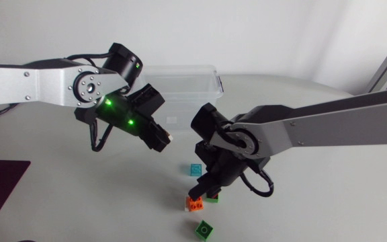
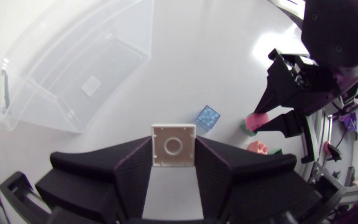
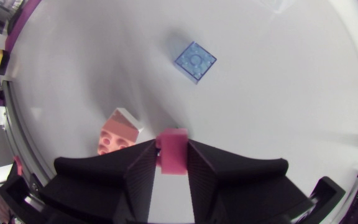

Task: Place the duplo bricks in the container

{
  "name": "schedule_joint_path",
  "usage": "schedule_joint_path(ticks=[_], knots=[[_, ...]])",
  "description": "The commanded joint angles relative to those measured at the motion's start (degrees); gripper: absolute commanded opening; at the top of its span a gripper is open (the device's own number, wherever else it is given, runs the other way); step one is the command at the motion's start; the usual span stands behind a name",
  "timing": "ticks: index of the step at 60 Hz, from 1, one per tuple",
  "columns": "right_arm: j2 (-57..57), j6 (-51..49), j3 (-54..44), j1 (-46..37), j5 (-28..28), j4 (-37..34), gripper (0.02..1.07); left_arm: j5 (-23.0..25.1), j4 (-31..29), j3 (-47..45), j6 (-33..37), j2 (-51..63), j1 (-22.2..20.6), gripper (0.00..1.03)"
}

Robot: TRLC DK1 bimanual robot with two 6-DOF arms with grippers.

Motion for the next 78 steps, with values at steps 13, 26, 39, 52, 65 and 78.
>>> schedule_joint_path(ticks=[13,26,39,52,65,78], knots=[[-8.7,-3.6,0.2,-5.0,-2.4,-1.2,0.17,2.7,2.4,7.3,-6.1,-1.8,5.1,0.30],[-11.6,-5.4,6.8,-9.1,-4.7,-2.5,0.17,2.9,10.7,10.4,-12.2,0.3,7.5,0.31],[-10.6,-6.1,12.1,-11.0,-6.3,-2.0,0.17,1.6,16.5,15.0,-15.4,6.1,9.1,0.31],[-10.0,-6.2,14.3,-12.0,-7.1,0.4,0.17,-0.6,17.6,23.2,-17.2,13.0,9.4,0.32],[-8.7,-6.4,14.8,-12.7,-7.7,1.7,0.17,-3.3,15.3,30.7,-17.5,19.6,8.6,0.38],[-7.5,-6.4,17.2,-13.6,-7.6,4.4,0.18,-5.8,15.2,31.5,-17.9,22.1,8.8,1.00]])
